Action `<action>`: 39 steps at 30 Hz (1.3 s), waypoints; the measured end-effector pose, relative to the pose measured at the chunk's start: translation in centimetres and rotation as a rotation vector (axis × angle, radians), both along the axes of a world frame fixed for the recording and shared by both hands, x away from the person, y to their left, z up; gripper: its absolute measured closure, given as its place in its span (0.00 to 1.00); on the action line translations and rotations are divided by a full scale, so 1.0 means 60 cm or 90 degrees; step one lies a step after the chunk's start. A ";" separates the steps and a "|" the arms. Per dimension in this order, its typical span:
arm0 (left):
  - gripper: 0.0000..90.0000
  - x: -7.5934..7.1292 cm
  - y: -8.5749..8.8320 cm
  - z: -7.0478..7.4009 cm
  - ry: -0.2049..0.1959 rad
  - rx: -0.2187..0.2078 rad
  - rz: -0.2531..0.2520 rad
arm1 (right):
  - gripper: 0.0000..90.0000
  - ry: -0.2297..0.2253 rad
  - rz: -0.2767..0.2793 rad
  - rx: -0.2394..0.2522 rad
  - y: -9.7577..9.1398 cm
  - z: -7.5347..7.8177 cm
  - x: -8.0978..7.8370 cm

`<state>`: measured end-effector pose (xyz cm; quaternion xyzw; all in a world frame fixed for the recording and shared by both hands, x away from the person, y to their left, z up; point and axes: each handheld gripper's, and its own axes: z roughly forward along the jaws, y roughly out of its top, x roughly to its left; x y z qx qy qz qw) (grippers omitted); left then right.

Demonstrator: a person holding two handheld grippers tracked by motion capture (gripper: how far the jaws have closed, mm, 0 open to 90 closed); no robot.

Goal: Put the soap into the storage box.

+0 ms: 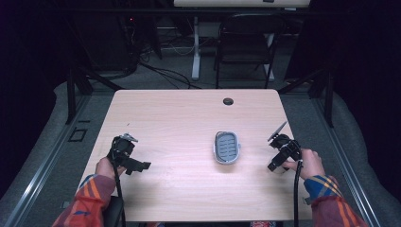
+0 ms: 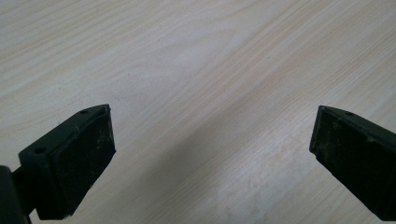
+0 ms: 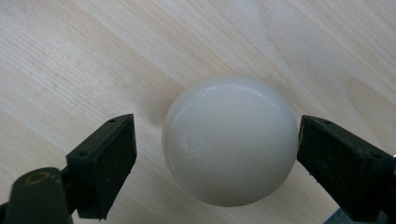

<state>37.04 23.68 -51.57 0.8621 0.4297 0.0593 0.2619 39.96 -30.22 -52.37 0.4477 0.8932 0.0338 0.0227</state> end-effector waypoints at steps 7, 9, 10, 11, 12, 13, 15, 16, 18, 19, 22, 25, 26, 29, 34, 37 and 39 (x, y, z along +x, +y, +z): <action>0.00 0.000 0.000 0.000 0.001 0.001 0.000 | 0.16 -0.012 -0.021 0.027 0.004 -0.012 0.000; 0.00 0.001 0.000 -0.001 0.001 0.001 0.001 | 0.16 -0.010 -0.026 0.028 0.006 -0.016 0.001; 0.00 0.001 0.000 -0.001 0.001 0.001 0.001 | 0.16 -0.010 -0.026 0.028 0.006 -0.016 0.001; 0.00 0.000 0.000 -0.001 0.001 0.001 0.002 | 0.16 0.005 -0.010 0.007 0.006 -0.013 0.005; 0.00 0.000 0.000 -0.001 0.000 0.000 0.002 | 0.16 0.006 -0.010 0.005 0.007 -0.014 0.006; 0.00 0.000 0.000 -0.001 0.001 0.001 0.001 | 0.17 0.008 -0.012 0.006 0.009 -0.017 0.007; 0.00 0.000 0.000 -0.001 0.001 0.001 0.001 | 0.17 -0.004 -0.031 0.025 0.012 -0.025 0.005; 0.00 0.000 0.000 -0.001 0.001 0.001 0.001 | 0.17 -0.004 -0.031 0.025 0.012 -0.025 0.005; 0.00 0.001 0.000 -0.001 0.001 0.001 0.001 | 0.18 0.028 -0.001 -0.018 0.011 -0.019 0.012; 0.00 0.000 0.000 -0.001 0.001 0.001 0.001 | 0.18 0.028 -0.001 -0.018 0.011 -0.019 0.012; 0.00 0.000 0.000 0.000 0.001 0.001 0.001 | 0.21 0.029 -0.001 -0.025 0.013 -0.022 0.015; 0.00 0.000 0.000 0.000 0.001 0.001 0.000 | 0.25 0.021 -0.012 -0.014 0.014 -0.026 0.014; 0.00 0.000 0.000 0.000 0.001 0.001 0.000 | 0.25 0.021 -0.012 -0.014 0.014 -0.026 0.014; 0.00 0.001 0.000 0.000 0.003 0.002 -0.001 | 0.25 0.035 0.003 -0.036 0.015 -0.023 0.017; 0.00 0.000 0.000 0.000 0.003 0.003 0.000 | 0.25 0.036 0.004 -0.035 0.015 -0.024 0.017; 0.00 0.001 -0.001 -0.001 0.003 0.004 0.000 | 0.25 0.033 0.004 -0.033 0.015 -0.025 0.017; 0.00 0.001 -0.001 -0.001 0.003 0.004 0.000 | 0.25 0.035 0.006 -0.035 0.015 -0.024 0.016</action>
